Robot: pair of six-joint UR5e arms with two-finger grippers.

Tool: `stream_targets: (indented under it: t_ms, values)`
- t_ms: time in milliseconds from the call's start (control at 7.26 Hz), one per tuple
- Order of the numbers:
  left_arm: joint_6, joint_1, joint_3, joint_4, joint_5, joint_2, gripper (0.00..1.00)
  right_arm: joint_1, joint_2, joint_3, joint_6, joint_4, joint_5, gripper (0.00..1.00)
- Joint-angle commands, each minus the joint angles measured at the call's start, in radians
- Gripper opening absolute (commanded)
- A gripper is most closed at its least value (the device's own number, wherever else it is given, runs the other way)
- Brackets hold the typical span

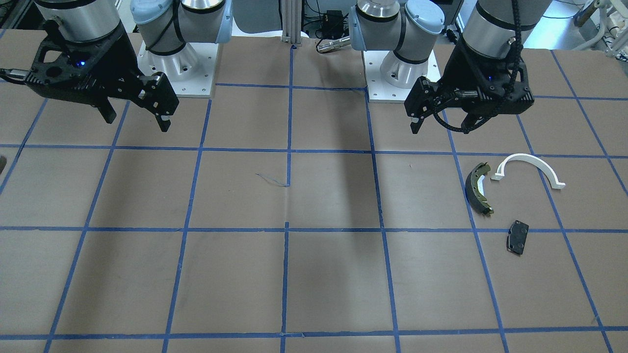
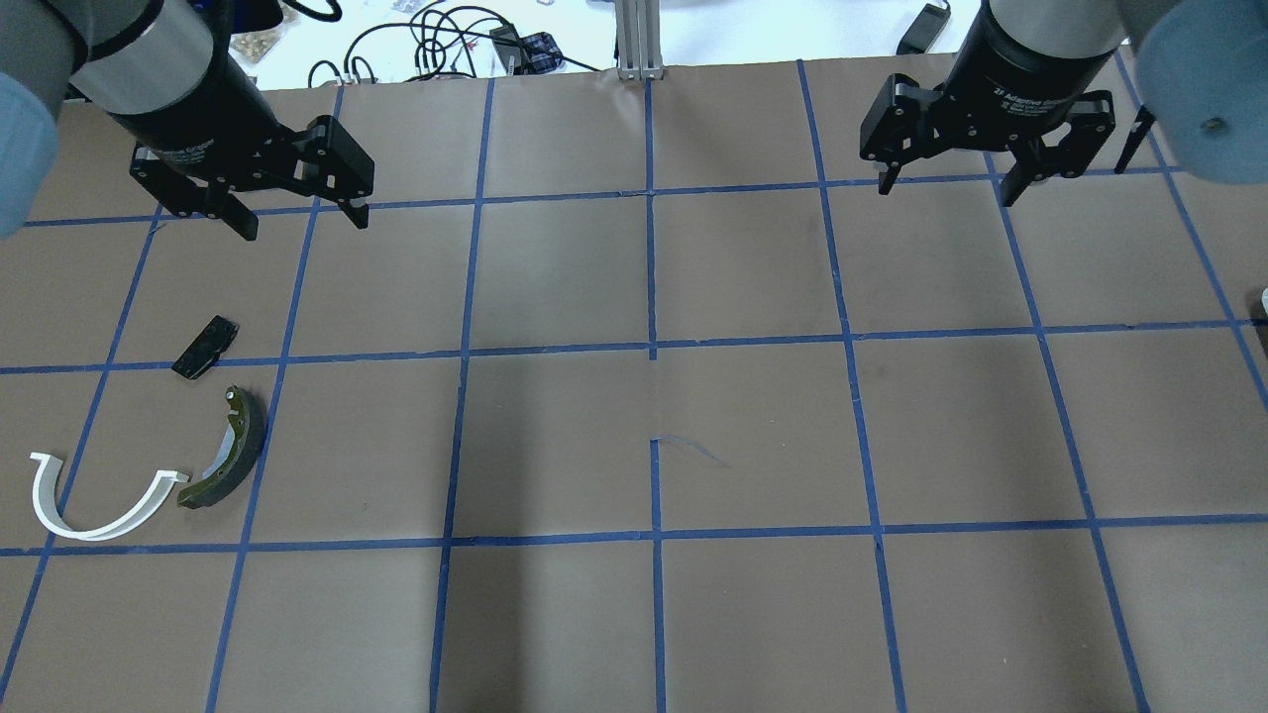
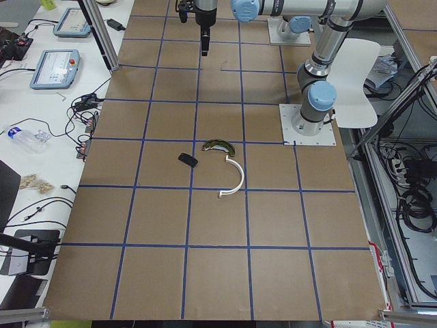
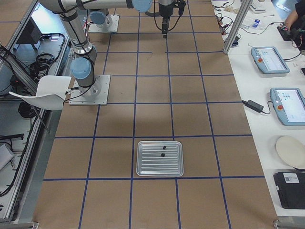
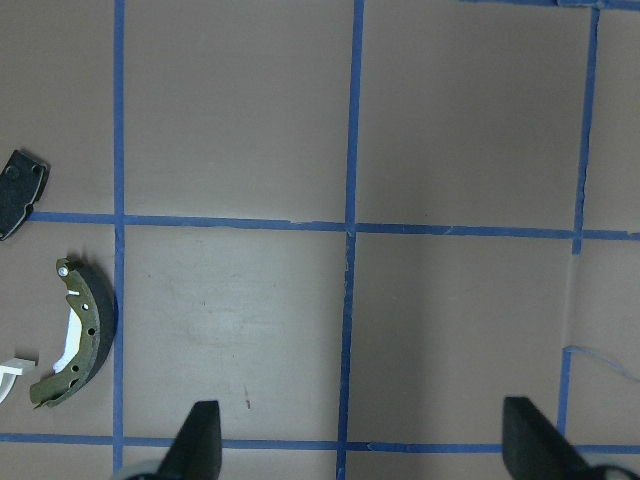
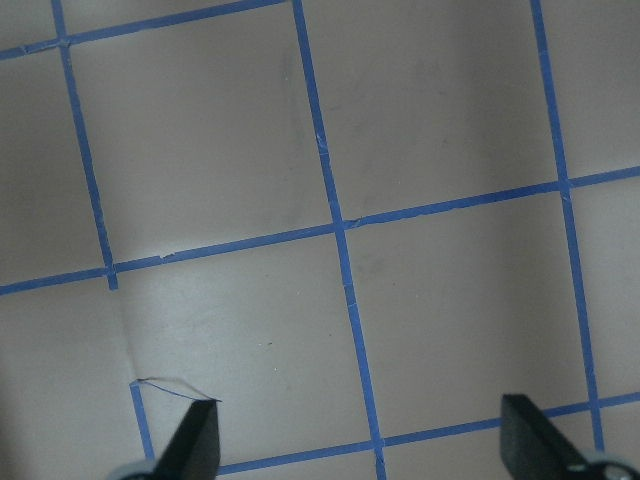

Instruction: Place bearing gear from tray to pile

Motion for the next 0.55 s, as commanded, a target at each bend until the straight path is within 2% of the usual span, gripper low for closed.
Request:
stream_targets:
  t_ms: [0,138,275,413]
  values:
    - [0.002,-0.002,-0.004,0.0,0.002,0.003,1.0,0.0,0.0,0.0,-0.001,0.001,0.0,1.0]
    - [0.003,-0.002,-0.006,0.0,0.002,0.003,1.0,-0.022,0.003,-0.003,-0.024,0.014,-0.003,1.0]
    - [0.003,-0.002,-0.006,0.0,0.002,0.003,1.0,-0.077,0.005,-0.008,-0.141,0.055,-0.038,1.0]
    - [0.003,-0.002,-0.009,0.001,0.002,0.004,1.0,-0.203,0.005,-0.008,-0.272,0.065,-0.045,1.0]
